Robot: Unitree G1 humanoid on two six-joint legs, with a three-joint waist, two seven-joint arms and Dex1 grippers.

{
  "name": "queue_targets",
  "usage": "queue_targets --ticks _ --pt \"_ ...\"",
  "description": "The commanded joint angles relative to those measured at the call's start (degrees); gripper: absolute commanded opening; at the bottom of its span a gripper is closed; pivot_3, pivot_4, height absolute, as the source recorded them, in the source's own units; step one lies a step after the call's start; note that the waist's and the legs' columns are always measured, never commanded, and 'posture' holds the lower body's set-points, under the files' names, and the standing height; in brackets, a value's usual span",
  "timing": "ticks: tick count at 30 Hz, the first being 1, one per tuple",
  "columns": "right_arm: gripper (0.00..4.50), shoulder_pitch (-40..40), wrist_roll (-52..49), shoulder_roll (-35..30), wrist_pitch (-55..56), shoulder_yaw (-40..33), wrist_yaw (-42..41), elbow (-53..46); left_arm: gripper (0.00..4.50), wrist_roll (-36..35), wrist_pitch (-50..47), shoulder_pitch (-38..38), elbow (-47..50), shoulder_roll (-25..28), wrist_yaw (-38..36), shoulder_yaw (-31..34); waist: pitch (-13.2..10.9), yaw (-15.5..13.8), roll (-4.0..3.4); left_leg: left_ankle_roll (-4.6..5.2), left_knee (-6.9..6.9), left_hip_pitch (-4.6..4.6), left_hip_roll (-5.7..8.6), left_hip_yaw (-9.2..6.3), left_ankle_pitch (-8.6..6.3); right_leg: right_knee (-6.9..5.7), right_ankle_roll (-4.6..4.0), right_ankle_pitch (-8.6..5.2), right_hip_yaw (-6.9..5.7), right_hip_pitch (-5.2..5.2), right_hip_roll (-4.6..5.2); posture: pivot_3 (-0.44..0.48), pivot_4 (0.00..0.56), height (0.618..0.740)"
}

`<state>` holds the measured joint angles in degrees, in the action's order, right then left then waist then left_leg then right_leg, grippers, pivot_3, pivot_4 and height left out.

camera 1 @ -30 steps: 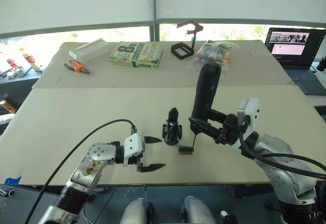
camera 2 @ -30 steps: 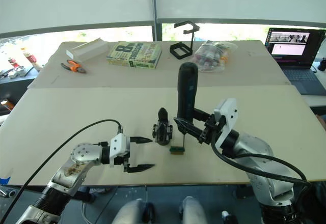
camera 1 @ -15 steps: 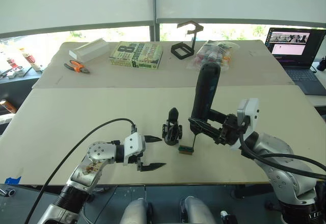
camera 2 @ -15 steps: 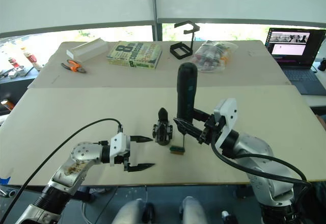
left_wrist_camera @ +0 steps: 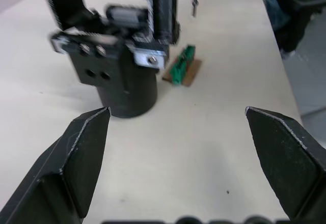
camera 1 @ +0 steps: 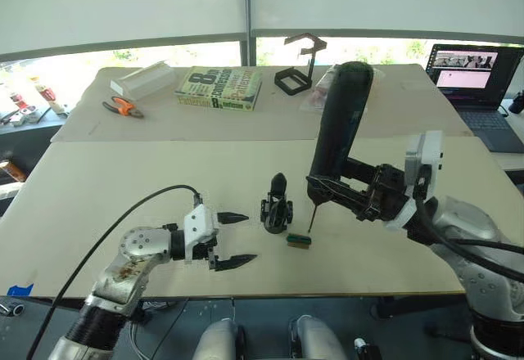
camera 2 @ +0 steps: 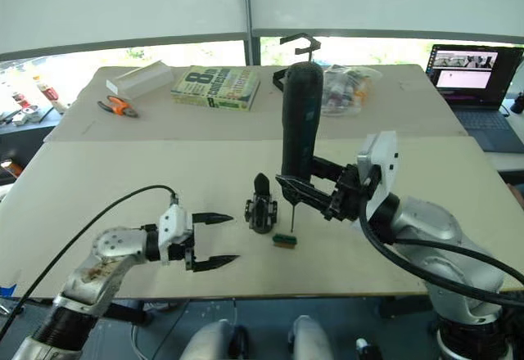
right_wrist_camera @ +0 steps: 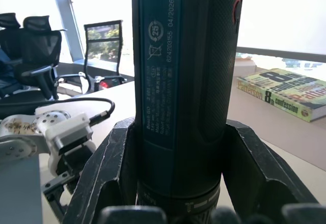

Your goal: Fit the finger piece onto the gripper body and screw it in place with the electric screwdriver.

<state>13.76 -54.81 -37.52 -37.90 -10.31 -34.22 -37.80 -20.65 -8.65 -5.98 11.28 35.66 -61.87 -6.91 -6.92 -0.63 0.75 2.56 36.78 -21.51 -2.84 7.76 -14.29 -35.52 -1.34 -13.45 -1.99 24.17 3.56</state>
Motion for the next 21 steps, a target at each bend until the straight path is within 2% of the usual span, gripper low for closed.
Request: queue_targets --ticks 1,10,21 --pt "1.92 5.1 -5.9 -2.4 -1.0 -3.9 0.9 -1.8 4.50 -4.0 -4.0 0.8 5.9 2.8 0.4 4.4 0.0 0.0 -0.01 0.00 0.00 -0.01 0.00 0.00 0.00 0.00 0.00 0.00 0.00 0.02 -0.01 0.000 0.150 0.740" --pt "1.92 18.2 -9.9 -6.2 -4.0 -2.8 -1.9 5.8 4.50 -7.9 -9.9 -1.8 9.7 4.6 3.1 9.0 0.0 0.0 0.00 0.01 -0.01 -0.06 0.01 0.00 0.00 0.17 -0.04 0.04 -0.05 -0.04 -0.01 0.000 0.150 0.740" --pt "1.92 34.8 -10.6 -2.4 -7.3 2.1 -6.9 16.8 4.50 -4.1 -5.4 -2.6 5.7 2.5 2.4 6.3 0.0 0.0 -0.02 0.02 -0.01 -0.10 -0.03 0.01 0.00 0.19 -0.47 0.30 -0.09 -0.01 -0.01 0.000 0.150 0.740"
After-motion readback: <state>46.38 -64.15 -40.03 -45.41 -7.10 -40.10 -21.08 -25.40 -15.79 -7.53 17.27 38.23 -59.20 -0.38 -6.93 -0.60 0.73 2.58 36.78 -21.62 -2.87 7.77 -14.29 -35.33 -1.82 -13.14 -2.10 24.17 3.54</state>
